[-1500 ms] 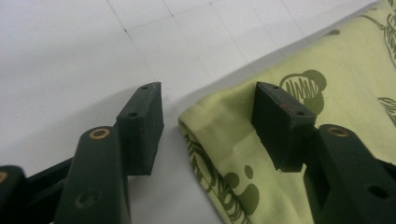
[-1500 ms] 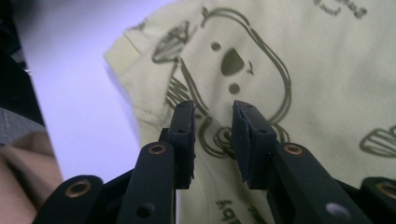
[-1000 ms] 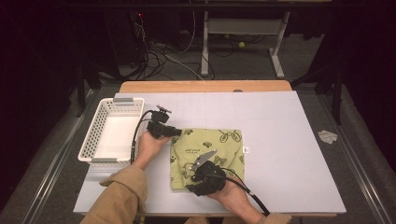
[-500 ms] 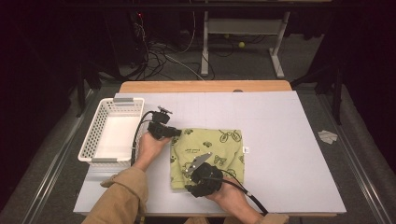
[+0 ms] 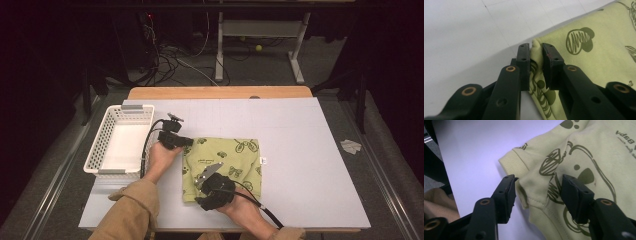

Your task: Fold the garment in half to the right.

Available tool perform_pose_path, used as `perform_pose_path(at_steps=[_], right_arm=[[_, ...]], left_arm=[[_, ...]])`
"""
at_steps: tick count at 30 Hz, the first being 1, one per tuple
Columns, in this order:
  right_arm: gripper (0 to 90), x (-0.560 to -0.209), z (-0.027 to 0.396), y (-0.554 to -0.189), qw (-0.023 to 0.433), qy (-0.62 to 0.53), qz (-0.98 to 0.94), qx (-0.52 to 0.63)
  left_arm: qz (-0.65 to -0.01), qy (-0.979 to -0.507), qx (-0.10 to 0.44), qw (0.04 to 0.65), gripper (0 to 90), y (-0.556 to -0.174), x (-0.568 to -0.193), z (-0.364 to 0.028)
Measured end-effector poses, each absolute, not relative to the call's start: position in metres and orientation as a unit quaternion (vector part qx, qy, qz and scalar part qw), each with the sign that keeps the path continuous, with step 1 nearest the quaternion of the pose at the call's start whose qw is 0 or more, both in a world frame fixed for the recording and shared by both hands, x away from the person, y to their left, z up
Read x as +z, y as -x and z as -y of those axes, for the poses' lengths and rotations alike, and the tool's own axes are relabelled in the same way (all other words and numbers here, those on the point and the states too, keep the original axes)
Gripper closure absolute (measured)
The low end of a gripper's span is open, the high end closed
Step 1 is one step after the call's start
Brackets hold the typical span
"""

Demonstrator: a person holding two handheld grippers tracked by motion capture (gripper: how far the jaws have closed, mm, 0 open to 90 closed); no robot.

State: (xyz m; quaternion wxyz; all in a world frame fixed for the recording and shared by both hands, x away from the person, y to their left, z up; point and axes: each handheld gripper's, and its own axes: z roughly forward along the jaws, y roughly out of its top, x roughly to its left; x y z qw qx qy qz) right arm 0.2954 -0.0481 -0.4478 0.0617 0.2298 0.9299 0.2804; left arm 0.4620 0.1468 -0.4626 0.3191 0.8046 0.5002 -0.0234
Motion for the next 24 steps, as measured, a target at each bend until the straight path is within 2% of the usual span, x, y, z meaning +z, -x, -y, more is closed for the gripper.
perform_pose_path(at_steps=[6,8,10,11,12,14,17,24], right_arm=[[43.8,-0.453,0.038,-0.285,0.108,-0.212,-0.935,0.264],[49.5,-0.454,0.036,-0.284,0.124,-0.21,-0.934,0.262],[56.0,-0.457,0.034,-0.279,0.162,-0.2,-0.931,0.259],[56.0,-0.457,0.034,-0.279,0.162,-0.2,-0.931,0.259],[64.4,-0.457,0.033,-0.28,0.171,-0.203,-0.929,0.256],[71.0,-0.454,0.037,-0.286,0.15,-0.217,-0.928,0.263],[77.4,-0.452,0.038,-0.288,0.145,-0.217,-0.928,0.264],[79.4,-0.45,0.043,-0.289,0.132,-0.222,-0.926,0.276]], left_arm=[[-0.502,-0.804,-0.029,0.319,73.9,-0.462,-0.463,-0.147],[-0.503,-0.803,-0.028,0.319,73.9,-0.462,-0.462,-0.146],[-0.502,-0.803,-0.03,0.319,74.0,-0.462,-0.462,-0.146],[-0.502,-0.803,-0.03,0.319,74.0,-0.462,-0.462,-0.146],[-0.502,-0.803,-0.032,0.318,74.6,-0.463,-0.462,-0.147],[-0.504,-0.801,-0.036,0.32,74.8,-0.464,-0.463,-0.147],[-0.504,-0.799,-0.042,0.324,76.3,-0.464,-0.463,-0.149],[-0.501,-0.797,-0.058,0.332,78.9,-0.465,-0.461,-0.151]])
